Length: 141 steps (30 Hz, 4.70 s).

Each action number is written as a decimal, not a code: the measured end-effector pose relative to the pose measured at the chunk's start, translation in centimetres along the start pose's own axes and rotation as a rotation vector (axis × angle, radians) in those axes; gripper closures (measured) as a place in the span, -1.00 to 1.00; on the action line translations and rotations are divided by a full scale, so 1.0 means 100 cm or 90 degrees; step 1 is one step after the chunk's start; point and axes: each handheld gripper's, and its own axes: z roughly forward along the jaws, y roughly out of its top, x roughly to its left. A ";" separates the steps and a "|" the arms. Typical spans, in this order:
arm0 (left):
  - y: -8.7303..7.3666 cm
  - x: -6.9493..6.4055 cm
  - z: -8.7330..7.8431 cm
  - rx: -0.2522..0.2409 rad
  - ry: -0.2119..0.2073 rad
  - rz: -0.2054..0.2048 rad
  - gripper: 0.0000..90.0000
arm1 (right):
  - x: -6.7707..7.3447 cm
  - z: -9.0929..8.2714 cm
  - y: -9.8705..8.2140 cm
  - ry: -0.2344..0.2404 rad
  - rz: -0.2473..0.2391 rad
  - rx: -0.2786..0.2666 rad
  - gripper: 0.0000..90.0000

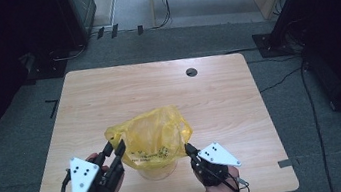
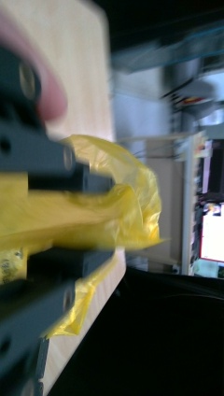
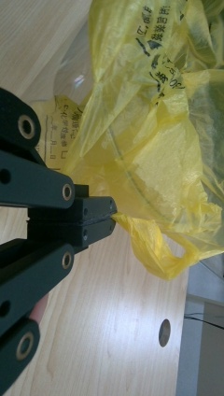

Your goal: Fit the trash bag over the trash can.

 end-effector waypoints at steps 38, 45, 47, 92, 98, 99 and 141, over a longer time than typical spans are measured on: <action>-0.091 0.079 0.080 0.258 -0.027 -0.054 0.48 | -0.018 0.046 -0.047 0.059 -0.021 0.131 0.49; -0.068 0.085 0.059 0.197 -0.006 -0.067 0.00 | -0.051 0.015 -0.024 0.077 0.025 0.020 0.30; -0.061 0.085 0.059 0.186 0.010 -0.051 -0.07 | -0.052 0.010 -0.014 0.069 0.024 -0.009 0.29; -0.090 0.069 0.154 0.321 0.054 0.032 1.00 | -0.046 0.113 0.003 0.037 0.045 0.084 1.00; -0.115 0.063 0.152 0.342 0.122 0.074 1.00 | -0.045 0.126 -0.019 -0.017 0.054 0.119 1.00; -0.115 0.063 0.152 0.342 0.122 0.074 1.00 | -0.045 0.126 -0.021 -0.021 0.055 0.120 1.00; -0.096 0.046 0.096 0.158 0.087 -0.022 0.06 | -0.032 0.067 -0.035 -0.060 0.060 -0.005 1.00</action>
